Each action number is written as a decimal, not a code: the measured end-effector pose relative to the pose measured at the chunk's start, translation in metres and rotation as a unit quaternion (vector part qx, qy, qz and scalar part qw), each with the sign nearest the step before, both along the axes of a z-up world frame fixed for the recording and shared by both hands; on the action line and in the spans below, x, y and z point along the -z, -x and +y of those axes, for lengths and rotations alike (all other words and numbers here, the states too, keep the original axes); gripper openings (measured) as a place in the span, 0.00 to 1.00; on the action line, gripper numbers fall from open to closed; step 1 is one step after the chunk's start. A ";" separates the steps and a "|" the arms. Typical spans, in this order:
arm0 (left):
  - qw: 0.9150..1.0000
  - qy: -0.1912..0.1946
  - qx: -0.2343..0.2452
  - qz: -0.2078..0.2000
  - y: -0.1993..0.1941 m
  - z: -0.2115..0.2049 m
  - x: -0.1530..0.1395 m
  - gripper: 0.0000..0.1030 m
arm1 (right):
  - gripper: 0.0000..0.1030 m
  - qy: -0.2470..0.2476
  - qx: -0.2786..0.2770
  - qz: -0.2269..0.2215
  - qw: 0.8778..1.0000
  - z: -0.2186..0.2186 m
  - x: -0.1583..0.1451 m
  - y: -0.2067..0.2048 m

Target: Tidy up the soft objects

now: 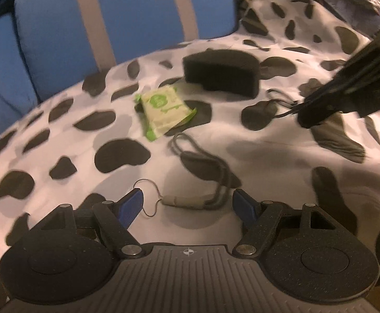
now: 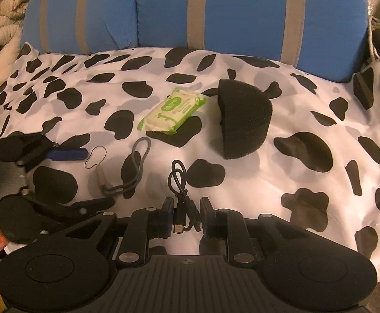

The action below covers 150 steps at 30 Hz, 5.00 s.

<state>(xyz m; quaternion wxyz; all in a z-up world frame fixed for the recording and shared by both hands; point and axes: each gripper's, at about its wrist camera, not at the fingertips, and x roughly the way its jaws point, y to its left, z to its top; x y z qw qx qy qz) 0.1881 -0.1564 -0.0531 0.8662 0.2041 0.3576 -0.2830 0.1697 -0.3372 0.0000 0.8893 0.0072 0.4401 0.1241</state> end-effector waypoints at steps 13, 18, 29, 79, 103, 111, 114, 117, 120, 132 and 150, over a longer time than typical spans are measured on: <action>0.997 0.069 -0.003 0.046 -0.016 0.018 -0.001 0.36 | 0.23 -0.005 -0.006 -0.004 1.000 0.002 -0.005 0.001; 0.996 0.068 -0.003 0.052 -0.015 0.020 -0.005 0.28 | 0.23 -0.002 -0.007 -0.003 1.000 0.005 -0.004 0.002; 0.996 0.058 -0.001 0.065 -0.004 0.030 -0.010 0.09 | 0.23 -0.002 -0.014 -0.007 1.000 0.020 -0.009 0.006; 0.990 0.107 -0.042 0.080 0.133 0.091 -0.080 0.08 | 0.23 -0.033 -0.029 0.024 0.999 0.097 -0.039 0.133; 0.984 0.082 -0.042 0.151 0.197 0.104 -0.076 0.08 | 0.23 -0.025 -0.068 0.103 0.992 0.128 -0.024 0.203; 0.978 0.045 -0.065 0.195 0.205 0.109 -0.062 0.09 | 0.23 0.001 -0.077 0.149 0.986 0.138 -0.009 0.216; 0.975 0.032 -0.068 0.207 0.206 0.109 -0.058 0.09 | 0.24 0.010 -0.084 0.158 0.984 0.143 -0.006 0.218; 0.973 0.018 -0.066 0.221 0.207 0.108 -0.051 0.09 | 0.24 0.014 -0.092 0.166 0.982 0.146 -0.002 0.220; 0.973 0.009 -0.063 0.224 0.210 0.106 -0.050 0.09 | 0.24 0.015 -0.091 0.168 0.981 0.146 -0.002 0.220; 0.973 -0.011 -0.100 0.205 0.203 0.106 -0.045 0.64 | 0.91 0.036 -0.069 0.161 0.984 0.143 0.000 0.217; 0.972 0.008 -0.130 0.193 0.197 0.109 -0.049 0.70 | 1.00 0.042 -0.052 0.152 0.986 0.140 -0.001 0.211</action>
